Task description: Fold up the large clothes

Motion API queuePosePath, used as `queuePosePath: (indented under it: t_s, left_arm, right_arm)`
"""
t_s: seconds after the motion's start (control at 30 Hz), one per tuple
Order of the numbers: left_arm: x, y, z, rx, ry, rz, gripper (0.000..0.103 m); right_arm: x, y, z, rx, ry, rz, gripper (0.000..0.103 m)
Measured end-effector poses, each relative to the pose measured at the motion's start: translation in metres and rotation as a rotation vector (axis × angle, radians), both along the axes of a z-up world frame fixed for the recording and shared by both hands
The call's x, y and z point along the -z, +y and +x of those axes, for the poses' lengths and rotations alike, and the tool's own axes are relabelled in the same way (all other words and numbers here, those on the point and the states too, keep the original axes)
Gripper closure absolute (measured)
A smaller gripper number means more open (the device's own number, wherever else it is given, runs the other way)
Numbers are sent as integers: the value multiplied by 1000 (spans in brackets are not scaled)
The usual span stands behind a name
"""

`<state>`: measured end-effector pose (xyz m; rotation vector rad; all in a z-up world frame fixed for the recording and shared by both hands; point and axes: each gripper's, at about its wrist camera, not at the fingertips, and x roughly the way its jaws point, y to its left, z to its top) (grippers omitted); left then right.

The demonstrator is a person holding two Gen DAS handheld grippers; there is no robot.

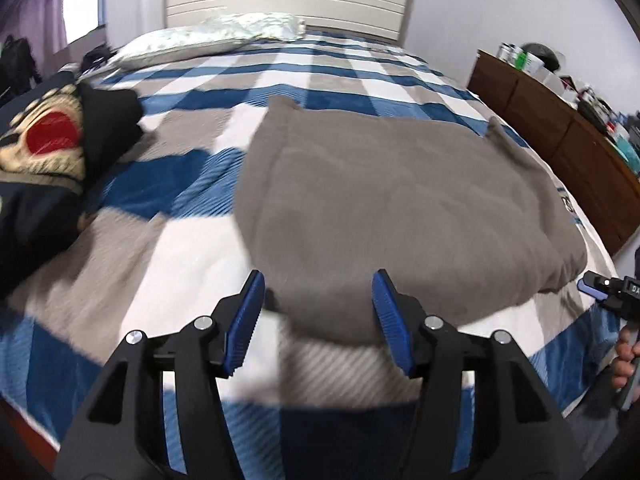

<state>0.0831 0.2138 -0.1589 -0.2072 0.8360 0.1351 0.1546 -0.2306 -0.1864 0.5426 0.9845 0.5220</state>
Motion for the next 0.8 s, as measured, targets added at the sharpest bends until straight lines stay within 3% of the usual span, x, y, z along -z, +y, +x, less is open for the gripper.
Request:
queuePosePath:
  t_s: [0.1, 0.33, 0.53, 0.7, 0.8]
  left_arm:
    - [0, 3, -16, -45, 7, -29, 44]
    - [-5, -13, -33, -50, -101, -63, 44]
    - [-14, -38, -2, 43, -213, -87, 44]
    - [-3, -51, 37, 110, -206, -65, 44]
    - [5, -54, 51, 132, -210, -63, 44]
  right_arm:
    - [16, -15, -1, 87, 9, 132, 43]
    - [30, -34, 32, 199, 39, 326, 42]
    - [46, -30, 63, 248, 97, 397, 37]
    - [43, -23, 82, 252, 106, 422, 33]
    - [36, -26, 67, 277, 122, 390, 33]
